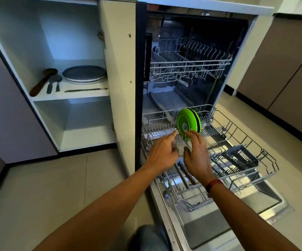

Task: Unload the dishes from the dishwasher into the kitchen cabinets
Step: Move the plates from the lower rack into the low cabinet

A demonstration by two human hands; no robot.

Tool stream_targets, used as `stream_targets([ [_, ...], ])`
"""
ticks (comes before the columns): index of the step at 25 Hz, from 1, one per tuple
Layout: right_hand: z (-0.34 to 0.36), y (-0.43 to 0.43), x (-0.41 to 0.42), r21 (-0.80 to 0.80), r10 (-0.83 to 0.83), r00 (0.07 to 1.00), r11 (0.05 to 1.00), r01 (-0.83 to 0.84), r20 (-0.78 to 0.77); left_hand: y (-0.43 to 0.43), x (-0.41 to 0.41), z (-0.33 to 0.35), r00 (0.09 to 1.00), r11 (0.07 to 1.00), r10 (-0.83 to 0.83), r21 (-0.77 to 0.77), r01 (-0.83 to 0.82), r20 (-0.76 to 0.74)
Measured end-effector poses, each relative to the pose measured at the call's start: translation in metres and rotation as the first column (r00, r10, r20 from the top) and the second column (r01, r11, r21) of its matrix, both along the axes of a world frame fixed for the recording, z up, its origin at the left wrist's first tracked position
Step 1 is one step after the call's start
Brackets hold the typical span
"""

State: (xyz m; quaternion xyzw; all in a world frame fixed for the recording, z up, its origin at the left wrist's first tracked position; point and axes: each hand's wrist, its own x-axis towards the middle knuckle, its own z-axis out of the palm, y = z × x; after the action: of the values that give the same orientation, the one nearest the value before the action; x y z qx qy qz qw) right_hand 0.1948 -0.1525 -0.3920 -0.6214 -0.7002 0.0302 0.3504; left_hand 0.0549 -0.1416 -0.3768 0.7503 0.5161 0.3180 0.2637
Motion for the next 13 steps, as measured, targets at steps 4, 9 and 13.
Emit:
stream_targets([
  [4, -0.005, 0.029, 0.033, -0.051, -0.057, 0.998, 0.997, 0.056, -0.01, 0.034, 0.038, -0.001, 0.997, 0.993, 0.046, -0.107, -0.039, 0.062],
  [9, -0.006, 0.067, 0.066, -0.097, -0.09, 0.996, 0.991, 0.09, 0.006, 0.072, 0.061, -0.005, 0.996, 0.989, 0.059, -0.141, -0.049, 0.067],
  [13, -0.012, 0.098, 0.089, -0.132, -0.112, 0.994, 0.985, 0.112, 0.005, 0.102, 0.073, -0.018, 0.992, 0.982, 0.107, -0.161, -0.096, 0.06],
])
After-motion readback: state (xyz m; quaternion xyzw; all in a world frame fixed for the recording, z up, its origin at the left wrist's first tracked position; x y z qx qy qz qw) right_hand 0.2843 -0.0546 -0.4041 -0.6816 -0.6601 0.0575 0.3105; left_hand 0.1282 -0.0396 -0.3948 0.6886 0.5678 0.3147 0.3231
